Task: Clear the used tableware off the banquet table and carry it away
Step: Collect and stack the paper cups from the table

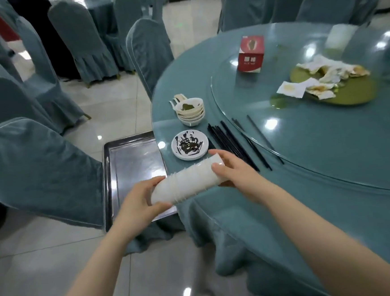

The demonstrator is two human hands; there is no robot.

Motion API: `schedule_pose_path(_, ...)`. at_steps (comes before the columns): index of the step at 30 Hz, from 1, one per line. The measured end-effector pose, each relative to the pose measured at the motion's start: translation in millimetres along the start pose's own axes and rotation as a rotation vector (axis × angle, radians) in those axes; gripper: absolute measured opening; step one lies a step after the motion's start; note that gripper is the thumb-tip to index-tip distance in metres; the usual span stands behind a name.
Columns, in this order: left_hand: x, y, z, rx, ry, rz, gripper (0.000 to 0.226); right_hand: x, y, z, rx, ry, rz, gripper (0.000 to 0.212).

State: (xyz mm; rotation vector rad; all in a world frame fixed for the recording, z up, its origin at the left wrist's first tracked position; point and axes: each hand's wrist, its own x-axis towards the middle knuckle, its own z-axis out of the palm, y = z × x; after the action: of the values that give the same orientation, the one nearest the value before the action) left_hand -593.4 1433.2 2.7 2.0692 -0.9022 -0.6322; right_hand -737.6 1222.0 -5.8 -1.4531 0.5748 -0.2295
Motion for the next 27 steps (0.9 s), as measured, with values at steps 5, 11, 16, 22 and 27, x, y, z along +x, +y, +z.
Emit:
schedule_pose_path(5,27,9,15,0.018,-0.047,0.063,0.057,-5,13,0,0.080,0.001,0.082,0.031)
schedule_pose_path(11,47,23,45,0.069,-0.160,0.123,0.059,-22,27,-18,0.214,0.248,0.057,0.062)
schedule_pose_path(16,61,32,77,0.067,-0.283,0.093,0.073,-46,35,-44,0.161,0.496,-0.026,0.063)
schedule_pose_path(22,69,51,111,0.064,-0.387,0.144,0.064,-81,46,-84,-0.264,0.778,-0.026,0.071)
schedule_pose_path(27,68,53,113,-0.077,-0.356,0.091,0.032,-90,54,-98,-0.921,0.680,0.216,0.084)
